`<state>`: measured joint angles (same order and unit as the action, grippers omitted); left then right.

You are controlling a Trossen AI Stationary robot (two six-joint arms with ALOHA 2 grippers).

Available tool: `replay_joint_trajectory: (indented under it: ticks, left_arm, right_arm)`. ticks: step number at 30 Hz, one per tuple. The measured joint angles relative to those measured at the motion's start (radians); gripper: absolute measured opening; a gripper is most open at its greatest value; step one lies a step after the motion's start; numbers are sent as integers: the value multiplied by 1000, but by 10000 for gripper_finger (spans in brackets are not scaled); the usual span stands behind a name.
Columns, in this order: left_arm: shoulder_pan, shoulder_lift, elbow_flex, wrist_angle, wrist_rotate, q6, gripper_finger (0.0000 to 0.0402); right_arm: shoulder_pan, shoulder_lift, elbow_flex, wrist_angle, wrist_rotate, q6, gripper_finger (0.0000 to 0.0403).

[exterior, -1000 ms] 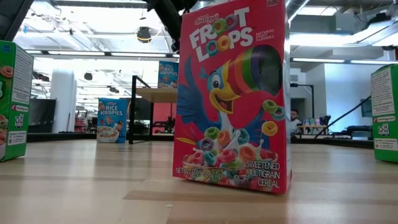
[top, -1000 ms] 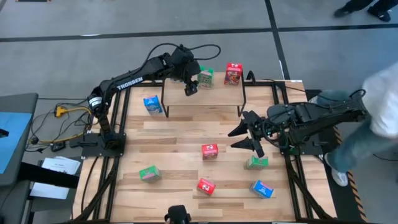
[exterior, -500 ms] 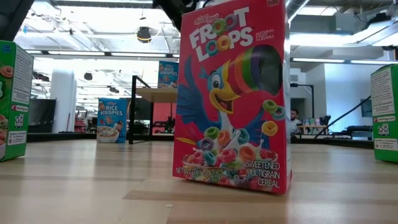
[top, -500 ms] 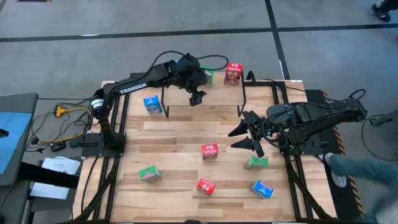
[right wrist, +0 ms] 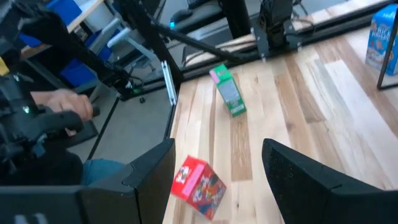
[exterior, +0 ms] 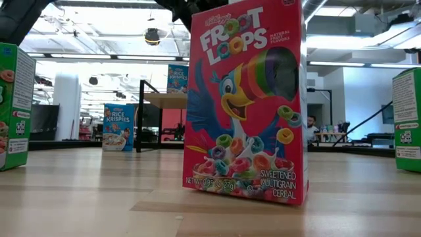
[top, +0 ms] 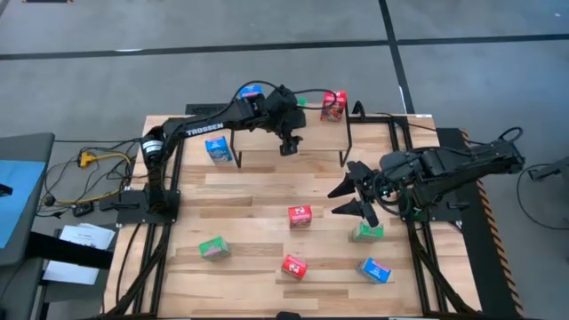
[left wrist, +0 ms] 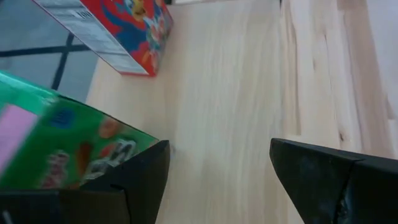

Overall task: Stack cereal on shelf
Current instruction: Put the top green cereal box on the shelf

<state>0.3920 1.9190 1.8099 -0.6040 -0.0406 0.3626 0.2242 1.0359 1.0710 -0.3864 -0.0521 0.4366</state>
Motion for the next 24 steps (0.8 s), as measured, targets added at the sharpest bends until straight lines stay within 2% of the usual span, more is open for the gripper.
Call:
replay_joint_trajectory:
  ticks: [19,24]
  left_arm:
    - [0,-2,0,99,-1,-36,268]
    - [-1,-2,0,108,-62,-46,268]
  right_arm:
    - [18,0,0,-1,6,0,265]
    - [18,0,0,-1,8,0,265]
